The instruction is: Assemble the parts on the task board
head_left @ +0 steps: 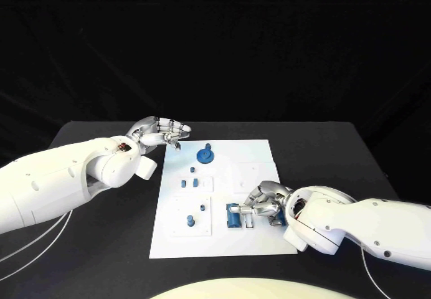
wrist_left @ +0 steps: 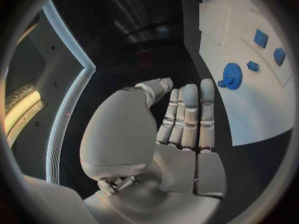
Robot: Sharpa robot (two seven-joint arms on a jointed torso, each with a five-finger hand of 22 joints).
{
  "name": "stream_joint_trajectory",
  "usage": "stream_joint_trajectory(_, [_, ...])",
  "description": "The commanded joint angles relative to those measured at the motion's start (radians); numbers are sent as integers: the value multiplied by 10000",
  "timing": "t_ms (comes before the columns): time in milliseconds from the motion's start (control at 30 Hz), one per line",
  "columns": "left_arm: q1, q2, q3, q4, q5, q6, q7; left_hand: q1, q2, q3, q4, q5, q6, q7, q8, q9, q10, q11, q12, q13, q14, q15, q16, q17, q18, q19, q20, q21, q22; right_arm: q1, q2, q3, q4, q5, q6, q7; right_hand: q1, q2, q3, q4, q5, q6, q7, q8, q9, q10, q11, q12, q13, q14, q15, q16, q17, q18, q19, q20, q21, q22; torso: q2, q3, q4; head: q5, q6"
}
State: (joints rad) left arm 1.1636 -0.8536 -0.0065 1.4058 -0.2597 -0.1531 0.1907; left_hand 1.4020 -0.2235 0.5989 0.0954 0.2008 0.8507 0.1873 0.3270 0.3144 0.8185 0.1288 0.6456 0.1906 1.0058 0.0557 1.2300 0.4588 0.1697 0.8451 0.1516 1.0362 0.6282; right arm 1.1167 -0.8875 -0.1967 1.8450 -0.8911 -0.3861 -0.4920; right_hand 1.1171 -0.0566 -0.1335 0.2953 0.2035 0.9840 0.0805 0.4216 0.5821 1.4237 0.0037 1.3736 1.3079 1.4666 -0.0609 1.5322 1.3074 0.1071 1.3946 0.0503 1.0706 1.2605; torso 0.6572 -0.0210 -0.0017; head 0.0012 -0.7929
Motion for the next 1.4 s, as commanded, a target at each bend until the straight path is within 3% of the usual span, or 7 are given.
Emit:
stream_joint_trajectory(33, [6,14,7,17,-12,94,52,-65,29,-10,39,-4,-70,-26,46,12,-41,-8,47,-9,-77,22,45,-9,153,-3,56,-66,-11,-13,-25,-2,32,-27,235,188,-20,78,-45,-27,-15,-89,-18,9,24,-34,11,-39,252,761,18,-23,1136,-61,-83,-2,-37,4,-1,4,2,-6,9])
stream_joint_trajectory(200, [6,4,7,16,-12,86,50,-65,29,-10,39,-4,-70,-26,46,12,-41,-8,47,-9,-77,22,45,-9,153,-3,56,-66,-11,-20,-76,-2,88,-59,546,309,450,251,-54,-76,-23,-110,-29,18,104,-25,0,-45,269,762,9,-26,1137,-61,-73,-10,-58,22,5,9,2,3,0])
stream_joint_trajectory(500, [6,-11,7,21,-12,75,58,-65,29,-10,39,-4,-70,-26,46,12,-41,-8,47,-9,-77,22,45,-9,153,-3,56,-66,-11,-50,-233,-3,209,-713,848,482,2238,205,149,-358,14,-127,-48,-94,166,-17,-27,-74,298,760,-18,-37,1126,-68,-44,-37,-86,88,0,7,-8,10,-17])
stream_joint_trajectory(767, [5,-30,7,21,-4,22,110,-76,25,-14,57,-6,-87,-23,51,10,-47,-6,60,-15,-78,25,53,-13,152,8,58,-84,-26,15,-594,25,362,-1464,269,689,2546,218,300,-239,7,-305,42,-325,75,20,38,-24,380,771,23,-22,1182,-70,-41,-19,-121,99,-13,17,-36,-39,28])
stream_joint_trajectory(933, [-2,-6,6,12,4,12,133,-76,25,-14,57,-6,-87,-23,51,10,-47,-6,60,-15,-78,25,53,-13,152,8,58,-84,-26,404,-911,45,416,-1696,171,696,2587,154,309,-143,3,-456,135,-505,6,17,115,-20,395,777,84,-13,1212,-83,-25,21,-91,136,-25,12,-8,-164,34])
stream_joint_trajectory(1067, [-46,5,4,-3,12,12,145,-76,25,-14,57,-6,-87,-23,51,10,-47,-6,60,-15,-78,25,53,-13,152,8,58,-84,-26,574,-1283,48,363,-1902,126,645,2602,145,316,-132,4,-480,150,-540,-7,22,129,-11,406,783,97,-3,1246,-94,-4,31,-35,172,-55,-2,-25,-264,19])
stream_joint_trajectory(1400, [-99,4,3,-34,22,1,155,-80,22,-15,64,-5,-103,-19,49,7,-48,-4,68,-17,-78,26,57,-15,152,14,58,-93,-33,508,-2366,1,373,-2256,316,482,2655,18,295,-130,-3,-380,144,-545,-5,15,135,-24,395,797,114,19,1319,-116,42,53,85,254,-144,-19,-111,-344,-47])
